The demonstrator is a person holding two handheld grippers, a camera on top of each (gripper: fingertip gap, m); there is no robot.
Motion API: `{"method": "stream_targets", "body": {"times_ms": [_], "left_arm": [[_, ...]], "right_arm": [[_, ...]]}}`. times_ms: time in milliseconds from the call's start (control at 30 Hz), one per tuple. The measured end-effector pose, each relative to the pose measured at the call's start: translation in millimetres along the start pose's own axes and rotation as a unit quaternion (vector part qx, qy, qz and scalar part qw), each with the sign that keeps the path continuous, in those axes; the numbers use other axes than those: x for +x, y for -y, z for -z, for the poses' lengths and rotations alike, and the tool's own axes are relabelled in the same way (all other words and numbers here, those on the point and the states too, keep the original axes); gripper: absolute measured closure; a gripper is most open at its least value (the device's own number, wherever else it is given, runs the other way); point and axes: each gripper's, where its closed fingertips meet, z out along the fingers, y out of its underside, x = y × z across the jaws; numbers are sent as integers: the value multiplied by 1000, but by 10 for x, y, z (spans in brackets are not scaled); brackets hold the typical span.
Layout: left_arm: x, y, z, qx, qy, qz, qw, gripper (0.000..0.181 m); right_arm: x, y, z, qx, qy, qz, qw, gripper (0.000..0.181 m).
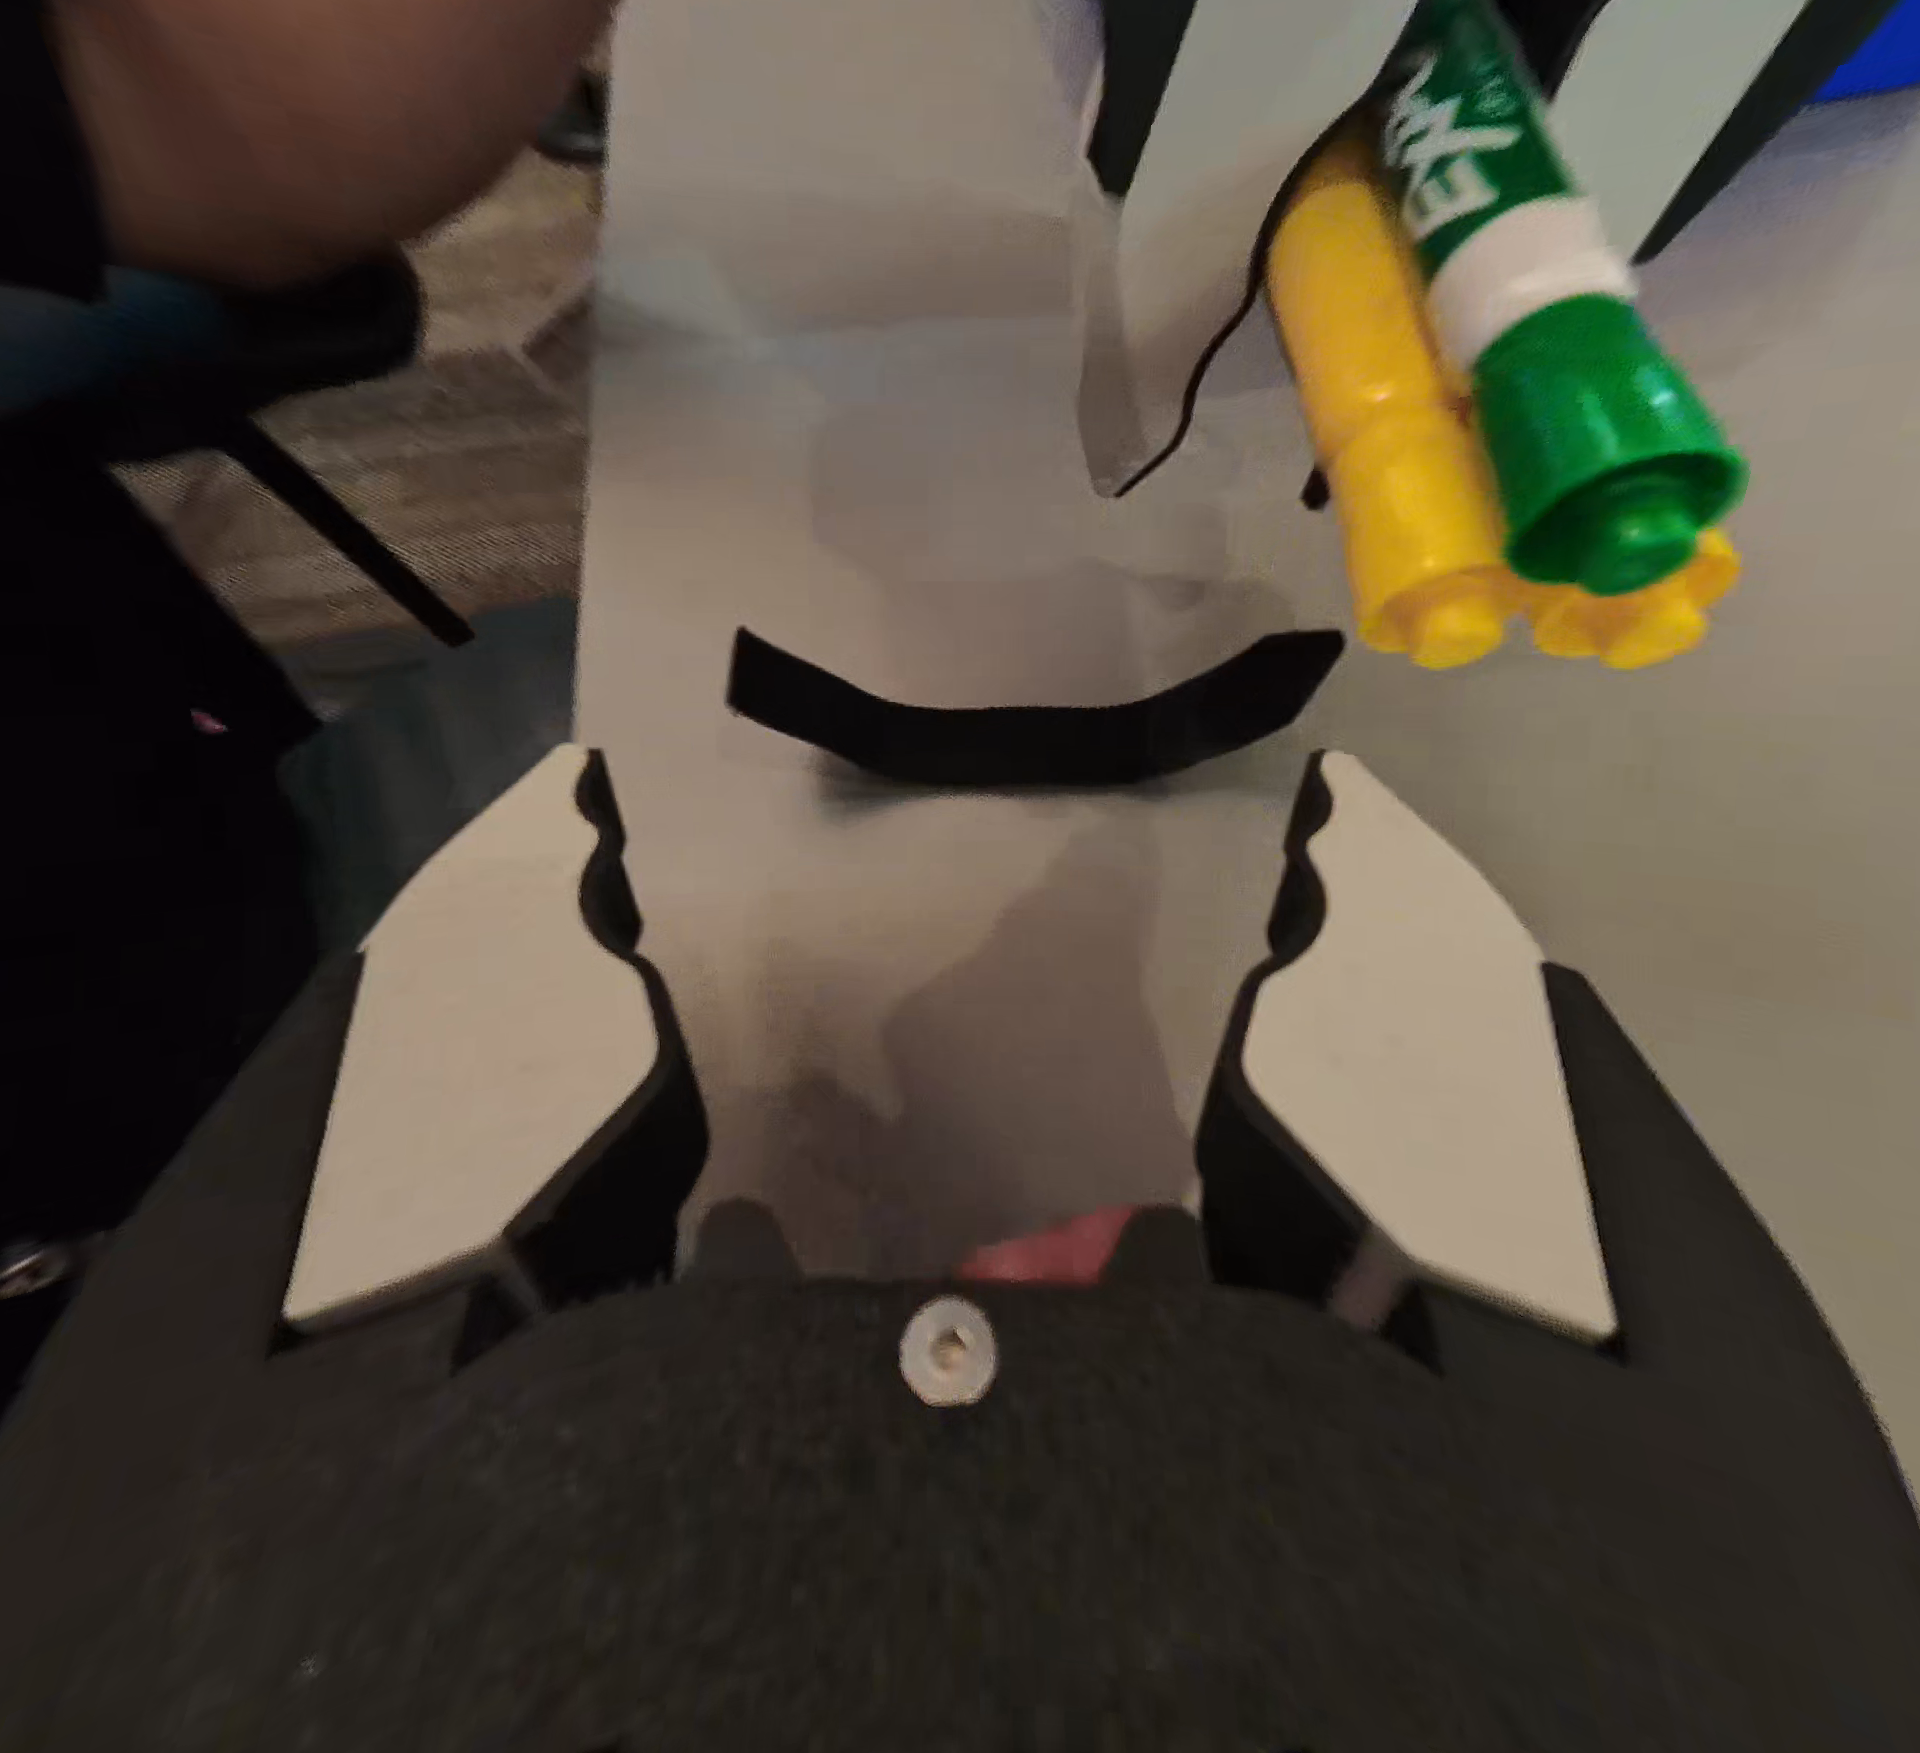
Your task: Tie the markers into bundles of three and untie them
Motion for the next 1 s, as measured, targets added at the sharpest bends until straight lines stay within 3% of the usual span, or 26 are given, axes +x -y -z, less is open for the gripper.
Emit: {"method": "stream_targets", "body": {"times_ms": [133, 333, 467, 533, 600, 700, 1000], "left_arm": [[18, -45, 79, 6, 4, 3, 1000, 140], [19, -165, 152, 9, 8, 18, 1000, 140], [20, -187, 158, 13, 7, 21, 1000, 140], [23, -199, 146, 9, 6, 22, 1000, 140], [31, -203, 137, 8, 6, 20, 1000, 140], [32, -202, 128, 6, 4, 22, 1000, 140], [74, -136, 66, 0, -6, 8, 1000, 140]], "right_arm": [[135, -53, -238, -42, -8, -46, 998, 44], [132, -66, -418, -66, 16, -47, 997, 43], [111, -84, -457, -83, 9, -21, 996, 74], [151, 5, -412, -57, 2, -23, 998, 104], [196, 75, -344, -30, 13, -43, 999, 145], [277, 60, -265, -17, 20, -60, 998, 180], [522, 137, 96, 23, -68, -10, 997, 180]]}}
